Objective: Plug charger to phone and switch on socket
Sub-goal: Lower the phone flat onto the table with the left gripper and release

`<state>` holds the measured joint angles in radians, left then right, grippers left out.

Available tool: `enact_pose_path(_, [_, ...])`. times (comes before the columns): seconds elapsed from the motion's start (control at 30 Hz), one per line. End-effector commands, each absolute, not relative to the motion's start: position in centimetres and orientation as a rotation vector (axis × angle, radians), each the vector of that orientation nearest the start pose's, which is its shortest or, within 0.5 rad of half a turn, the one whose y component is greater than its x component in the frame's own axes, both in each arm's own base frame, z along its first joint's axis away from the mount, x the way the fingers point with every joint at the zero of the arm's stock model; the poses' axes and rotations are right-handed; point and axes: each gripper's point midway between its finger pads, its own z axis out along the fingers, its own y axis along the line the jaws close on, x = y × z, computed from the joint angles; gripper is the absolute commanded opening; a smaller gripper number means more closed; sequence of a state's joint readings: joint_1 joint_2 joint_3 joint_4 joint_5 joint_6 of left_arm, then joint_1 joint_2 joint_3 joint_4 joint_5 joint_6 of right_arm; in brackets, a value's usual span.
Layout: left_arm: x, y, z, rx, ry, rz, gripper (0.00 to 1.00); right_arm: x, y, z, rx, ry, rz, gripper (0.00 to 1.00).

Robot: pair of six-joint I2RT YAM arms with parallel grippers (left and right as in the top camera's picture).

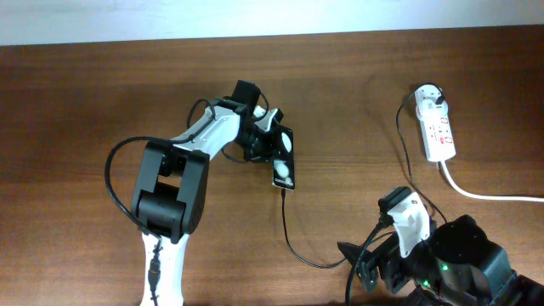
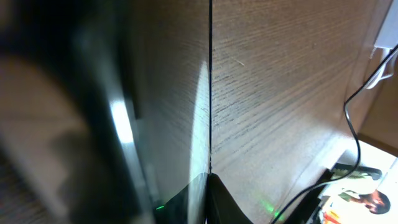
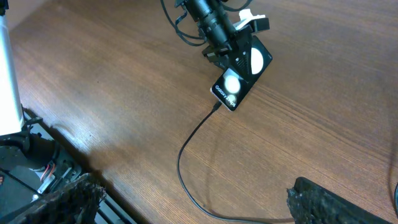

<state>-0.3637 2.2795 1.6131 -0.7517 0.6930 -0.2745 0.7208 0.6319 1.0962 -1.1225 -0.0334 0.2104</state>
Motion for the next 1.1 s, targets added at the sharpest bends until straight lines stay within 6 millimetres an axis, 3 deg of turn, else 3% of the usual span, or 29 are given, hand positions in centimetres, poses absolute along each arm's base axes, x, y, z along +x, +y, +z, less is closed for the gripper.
enact_pose_path(0.0, [39.1, -23.8, -2.2, 0.207, 3.069, -0.777, 0.16, 14.3, 13.0, 28.6, -0.574, 2.196, 0.532, 0.99])
enact_pose_path(0.3, [38.7, -23.9, -2.3, 0.212, 3.085, -0.775, 0.34, 14.3, 13.0, 28.7, -0.574, 2.196, 0.532, 0.99])
enact_pose_path(0.73, [38.3, -23.8, -2.3, 0.207, 3.102, -0.770, 0.41, 14.3, 13.0, 28.6, -0.574, 2.196, 0.532, 0.99])
enact_pose_path(0.9, [38.1, -22.6, -2.8, 0.194, 3.133, -0.665, 0.50, 14.3, 13.0, 28.7, -0.574, 2.196, 0.532, 0.99])
enact_pose_path(1.07, [38.0, -22.6, -2.8, 0.192, 3.140, -0.663, 0.51, 14.3, 13.0, 28.6, -0.574, 2.196, 0.532, 0.99])
